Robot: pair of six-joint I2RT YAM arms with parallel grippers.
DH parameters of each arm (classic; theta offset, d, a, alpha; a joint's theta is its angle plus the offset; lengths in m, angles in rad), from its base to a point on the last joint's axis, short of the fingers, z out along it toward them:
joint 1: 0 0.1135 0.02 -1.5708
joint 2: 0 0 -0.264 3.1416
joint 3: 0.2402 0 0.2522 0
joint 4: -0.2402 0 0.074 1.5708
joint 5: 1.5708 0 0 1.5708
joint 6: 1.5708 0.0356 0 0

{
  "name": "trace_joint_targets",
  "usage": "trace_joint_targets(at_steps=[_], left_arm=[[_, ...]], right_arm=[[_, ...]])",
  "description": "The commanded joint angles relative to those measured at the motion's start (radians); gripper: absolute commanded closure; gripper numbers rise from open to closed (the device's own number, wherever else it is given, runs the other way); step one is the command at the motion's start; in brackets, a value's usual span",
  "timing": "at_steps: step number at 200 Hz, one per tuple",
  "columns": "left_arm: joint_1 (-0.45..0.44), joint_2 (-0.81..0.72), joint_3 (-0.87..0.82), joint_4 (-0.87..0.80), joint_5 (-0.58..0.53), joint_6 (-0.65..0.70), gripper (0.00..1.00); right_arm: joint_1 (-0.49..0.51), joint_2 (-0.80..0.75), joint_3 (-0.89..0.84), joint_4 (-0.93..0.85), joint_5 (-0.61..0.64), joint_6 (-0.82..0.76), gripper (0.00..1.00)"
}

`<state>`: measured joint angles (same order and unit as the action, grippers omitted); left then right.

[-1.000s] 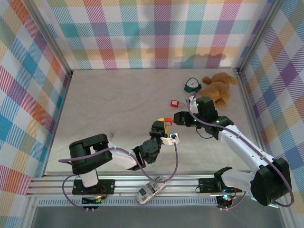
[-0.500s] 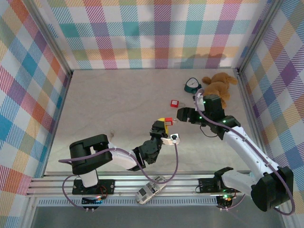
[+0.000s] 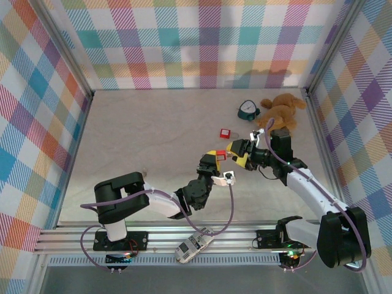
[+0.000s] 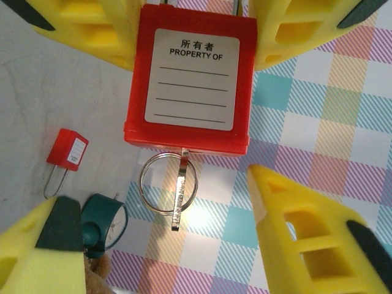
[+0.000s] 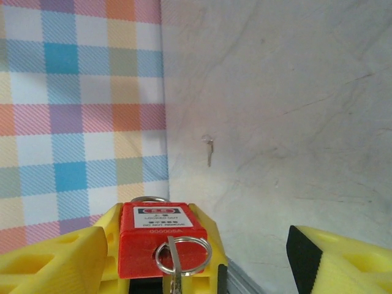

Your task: Unlock with the key

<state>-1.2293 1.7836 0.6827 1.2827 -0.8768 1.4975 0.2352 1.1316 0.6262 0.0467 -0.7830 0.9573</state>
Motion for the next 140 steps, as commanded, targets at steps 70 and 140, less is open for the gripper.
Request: trace_joint_targets(at_steps=[70,140], left_arm=[[-0.008,0.041,0.067,0.06,0.014,0.009,0.99],[-0.018,0.046,0.068,0.059,0.03,-0.001,1.0]], right_arm=[[0.018,0.036,-0.041,0.195,-0.088,0.12,0.31],[0.03,0.075,-0.035,0.195,-0.068,0.112,0.41]])
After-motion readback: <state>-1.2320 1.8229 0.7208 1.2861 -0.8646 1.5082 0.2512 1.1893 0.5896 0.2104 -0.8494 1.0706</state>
